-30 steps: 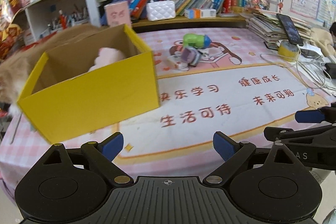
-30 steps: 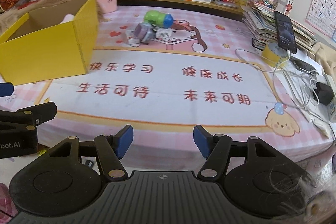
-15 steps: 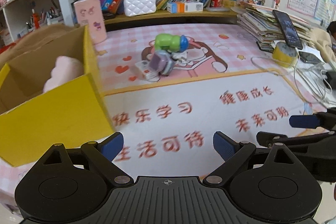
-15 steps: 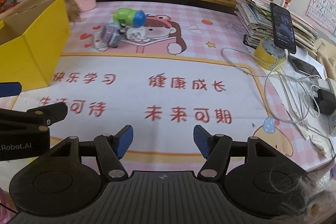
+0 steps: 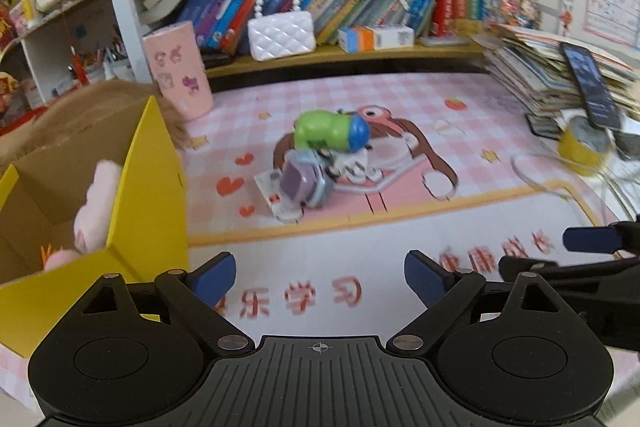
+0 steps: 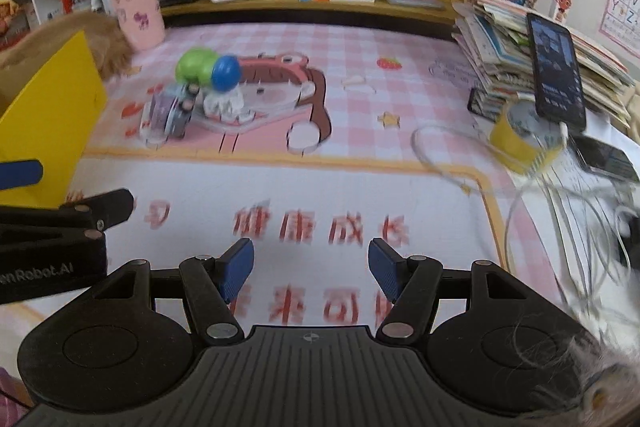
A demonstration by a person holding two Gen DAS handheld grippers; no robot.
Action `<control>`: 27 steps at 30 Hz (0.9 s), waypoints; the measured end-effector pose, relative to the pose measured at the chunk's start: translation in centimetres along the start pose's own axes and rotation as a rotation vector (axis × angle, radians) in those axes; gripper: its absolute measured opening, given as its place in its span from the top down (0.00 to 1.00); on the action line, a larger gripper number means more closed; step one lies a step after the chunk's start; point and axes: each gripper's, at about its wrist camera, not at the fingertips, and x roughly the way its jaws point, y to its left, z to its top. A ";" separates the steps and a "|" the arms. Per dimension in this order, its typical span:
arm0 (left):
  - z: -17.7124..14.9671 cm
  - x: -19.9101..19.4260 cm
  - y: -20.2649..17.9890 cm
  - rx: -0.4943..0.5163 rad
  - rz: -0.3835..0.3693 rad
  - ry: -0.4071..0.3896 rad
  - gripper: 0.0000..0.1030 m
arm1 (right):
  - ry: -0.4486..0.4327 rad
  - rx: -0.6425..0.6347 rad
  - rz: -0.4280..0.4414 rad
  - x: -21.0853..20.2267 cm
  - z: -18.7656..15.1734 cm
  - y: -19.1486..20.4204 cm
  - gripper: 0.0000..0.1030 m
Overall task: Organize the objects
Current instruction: 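Withdraw both tools from the box toward the remaining toys, then grasp the lavender toy car with the left tool while the right tool grasps the green-blue toy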
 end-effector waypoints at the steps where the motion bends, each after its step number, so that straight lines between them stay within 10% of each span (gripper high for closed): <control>1: 0.4 0.5 -0.1 -0.003 0.009 -0.001 0.14 | -0.008 0.002 0.005 0.3 0.6 -0.2 0.41; 27: 5.5 12.2 0.2 -0.142 0.100 0.057 0.29 | -0.093 -0.022 0.229 8.7 11.9 -1.2 0.40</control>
